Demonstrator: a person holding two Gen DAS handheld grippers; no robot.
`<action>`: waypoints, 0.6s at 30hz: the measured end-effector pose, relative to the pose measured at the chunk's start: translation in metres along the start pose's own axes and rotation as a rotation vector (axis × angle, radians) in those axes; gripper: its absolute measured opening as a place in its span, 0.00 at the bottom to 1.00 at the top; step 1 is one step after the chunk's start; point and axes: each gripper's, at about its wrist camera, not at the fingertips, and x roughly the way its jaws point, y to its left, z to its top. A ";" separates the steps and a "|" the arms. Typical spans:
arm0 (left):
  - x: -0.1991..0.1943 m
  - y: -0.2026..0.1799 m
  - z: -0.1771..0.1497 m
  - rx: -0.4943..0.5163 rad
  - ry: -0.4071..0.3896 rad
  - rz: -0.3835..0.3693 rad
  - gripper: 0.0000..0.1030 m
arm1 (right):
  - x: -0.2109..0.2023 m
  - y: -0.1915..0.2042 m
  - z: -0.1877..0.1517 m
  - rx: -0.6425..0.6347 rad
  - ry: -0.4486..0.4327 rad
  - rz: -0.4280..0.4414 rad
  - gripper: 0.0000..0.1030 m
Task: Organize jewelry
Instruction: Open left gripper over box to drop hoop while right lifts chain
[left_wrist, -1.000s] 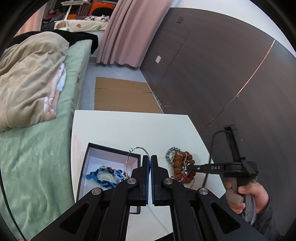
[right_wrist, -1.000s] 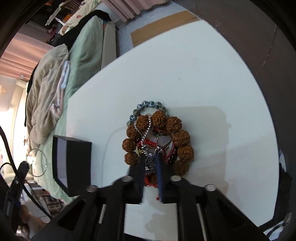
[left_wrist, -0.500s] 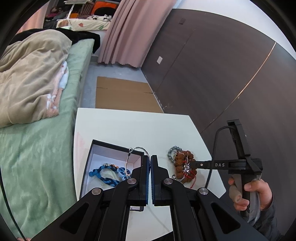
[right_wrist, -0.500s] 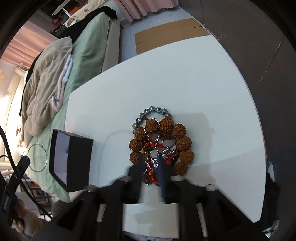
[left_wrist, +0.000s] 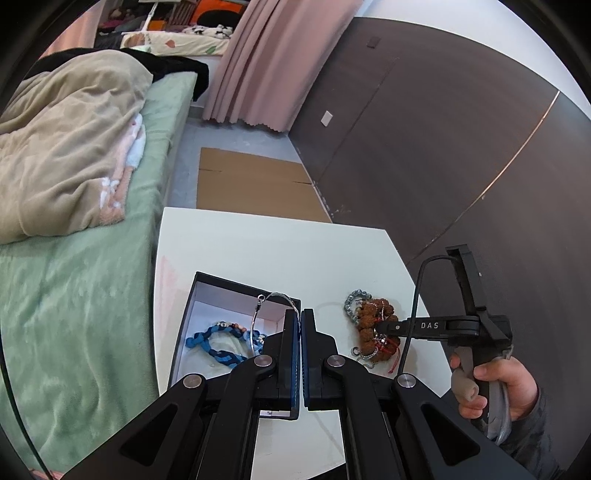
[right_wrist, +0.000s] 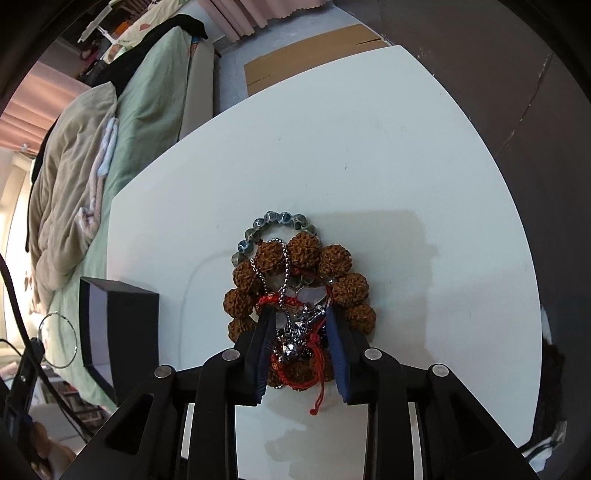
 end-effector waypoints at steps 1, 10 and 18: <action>0.000 0.000 0.000 -0.002 -0.001 0.000 0.01 | 0.000 0.002 0.000 -0.008 0.002 -0.010 0.29; -0.005 0.005 -0.004 -0.015 -0.007 0.003 0.01 | 0.004 -0.003 -0.002 0.027 0.038 0.006 0.19; -0.012 0.005 -0.005 -0.017 -0.018 -0.002 0.01 | 0.009 0.001 -0.002 0.030 0.039 0.028 0.17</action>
